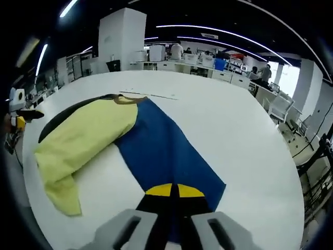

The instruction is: Fold the garment on the visible template until the final outline fits inside the template.

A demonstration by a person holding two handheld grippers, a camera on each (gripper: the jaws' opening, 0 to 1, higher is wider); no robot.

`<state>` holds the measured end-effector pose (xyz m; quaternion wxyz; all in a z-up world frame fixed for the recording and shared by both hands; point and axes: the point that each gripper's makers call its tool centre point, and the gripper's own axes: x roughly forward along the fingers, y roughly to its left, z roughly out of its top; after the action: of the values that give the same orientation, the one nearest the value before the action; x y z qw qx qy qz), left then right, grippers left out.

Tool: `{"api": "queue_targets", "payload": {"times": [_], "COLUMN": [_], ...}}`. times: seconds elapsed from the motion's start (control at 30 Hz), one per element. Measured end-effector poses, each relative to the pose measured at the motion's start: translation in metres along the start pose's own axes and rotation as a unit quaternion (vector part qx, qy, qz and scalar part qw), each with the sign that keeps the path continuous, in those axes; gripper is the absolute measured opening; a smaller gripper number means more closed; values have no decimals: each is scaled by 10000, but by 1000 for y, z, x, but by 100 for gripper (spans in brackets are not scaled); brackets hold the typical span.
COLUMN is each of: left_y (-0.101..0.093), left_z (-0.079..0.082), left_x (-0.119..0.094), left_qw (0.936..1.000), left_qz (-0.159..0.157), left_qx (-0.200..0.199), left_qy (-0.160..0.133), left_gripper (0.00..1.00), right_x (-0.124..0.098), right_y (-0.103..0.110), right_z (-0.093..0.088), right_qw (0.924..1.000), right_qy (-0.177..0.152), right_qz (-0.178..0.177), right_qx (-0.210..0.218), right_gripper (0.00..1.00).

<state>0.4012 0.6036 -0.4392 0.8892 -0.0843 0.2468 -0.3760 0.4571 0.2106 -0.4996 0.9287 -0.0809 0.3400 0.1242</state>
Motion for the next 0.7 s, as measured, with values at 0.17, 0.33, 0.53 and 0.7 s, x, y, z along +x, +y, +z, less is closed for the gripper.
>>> {"api": "queue_targets", "payload": {"times": [0.17, 0.33, 0.53, 0.7], "left_y": [0, -5, -6, -5], "left_z": [1, 0, 1, 0], "left_x": [2, 5, 7, 7], "left_qw": [10000, 10000, 10000, 10000], "left_qz": [-31, -54, -67, -64], "left_qx": [4, 5, -2, 0], "left_qy": [-2, 21, 18, 39], "left_gripper": [65, 65, 65, 65], "right_x": [-18, -30, -43, -46], "right_y": [-30, -67, -91, -103], "right_z": [4, 0, -8, -14], "right_qw": [9995, 9978, 9936, 9908], "right_qy": [-103, -137, -231, -252], "right_qz": [-266, -589, -882, -1042], "right_qx": [131, 287, 664, 823], "right_gripper": [0, 0, 0, 0]}}
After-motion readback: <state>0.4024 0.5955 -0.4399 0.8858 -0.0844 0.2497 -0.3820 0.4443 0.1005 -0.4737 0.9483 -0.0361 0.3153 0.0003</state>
